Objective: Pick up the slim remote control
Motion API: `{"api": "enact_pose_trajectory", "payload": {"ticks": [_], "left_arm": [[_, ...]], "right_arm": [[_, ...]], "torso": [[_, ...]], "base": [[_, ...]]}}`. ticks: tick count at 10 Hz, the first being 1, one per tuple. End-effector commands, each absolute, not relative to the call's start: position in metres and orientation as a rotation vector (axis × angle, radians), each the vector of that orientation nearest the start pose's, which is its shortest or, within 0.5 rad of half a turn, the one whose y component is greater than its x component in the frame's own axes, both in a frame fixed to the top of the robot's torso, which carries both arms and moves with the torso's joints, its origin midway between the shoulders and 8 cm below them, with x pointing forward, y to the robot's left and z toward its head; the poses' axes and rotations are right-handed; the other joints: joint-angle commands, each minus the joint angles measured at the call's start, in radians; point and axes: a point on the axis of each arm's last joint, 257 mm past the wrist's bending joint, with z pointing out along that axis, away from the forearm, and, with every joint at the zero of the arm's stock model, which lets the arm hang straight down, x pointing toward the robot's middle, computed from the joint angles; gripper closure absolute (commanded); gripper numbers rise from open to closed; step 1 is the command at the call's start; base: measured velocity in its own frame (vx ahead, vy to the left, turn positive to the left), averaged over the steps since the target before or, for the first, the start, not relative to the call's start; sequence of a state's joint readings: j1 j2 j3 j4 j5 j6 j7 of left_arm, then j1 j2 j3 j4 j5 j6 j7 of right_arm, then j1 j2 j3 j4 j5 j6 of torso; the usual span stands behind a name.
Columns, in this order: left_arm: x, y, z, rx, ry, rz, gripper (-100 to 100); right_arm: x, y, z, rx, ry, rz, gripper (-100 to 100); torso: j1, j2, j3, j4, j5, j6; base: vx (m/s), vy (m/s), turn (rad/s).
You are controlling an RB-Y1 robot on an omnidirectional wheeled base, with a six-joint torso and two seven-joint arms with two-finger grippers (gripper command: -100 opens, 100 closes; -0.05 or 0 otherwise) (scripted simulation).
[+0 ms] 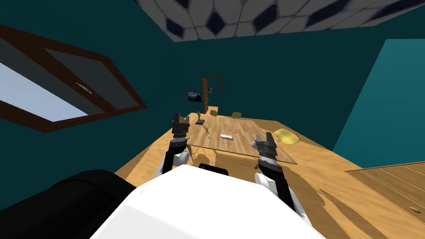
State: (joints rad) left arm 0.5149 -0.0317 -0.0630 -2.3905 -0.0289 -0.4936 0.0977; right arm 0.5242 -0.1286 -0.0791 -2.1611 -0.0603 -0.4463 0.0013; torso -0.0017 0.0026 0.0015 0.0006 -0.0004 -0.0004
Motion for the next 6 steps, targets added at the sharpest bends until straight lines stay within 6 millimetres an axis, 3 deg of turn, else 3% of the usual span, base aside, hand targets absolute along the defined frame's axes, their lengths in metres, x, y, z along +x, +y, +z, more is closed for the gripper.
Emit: {"api": "enact_pose_trajectory", "payload": {"ticks": [1,3,6], "left_arm": [[0.323,0.258,0.067,-0.630,0.513,-1.450,0],[0.323,0.258,0.067,-0.630,0.513,-1.450,0],[0.323,0.258,0.067,-0.630,0.513,-1.450,0]], "right_arm": [[0.367,-0.326,-0.067,0.778,0.854,1.180,-100],[0.368,-0.332,-0.084,0.796,0.895,1.165,-100],[0.365,-0.351,-0.139,0.841,1.040,1.102,-100]], "torso": [[0.000,0.000,0.000,0.000,0.000,0.000],[0.000,0.000,0.000,0.000,0.000,0.000],[0.001,-0.002,-0.001,0.000,0.000,0.000]], "base": [[-0.040,-0.007,0.415],[-0.032,-0.001,0.385],[-0.027,0.009,0.456]]}}
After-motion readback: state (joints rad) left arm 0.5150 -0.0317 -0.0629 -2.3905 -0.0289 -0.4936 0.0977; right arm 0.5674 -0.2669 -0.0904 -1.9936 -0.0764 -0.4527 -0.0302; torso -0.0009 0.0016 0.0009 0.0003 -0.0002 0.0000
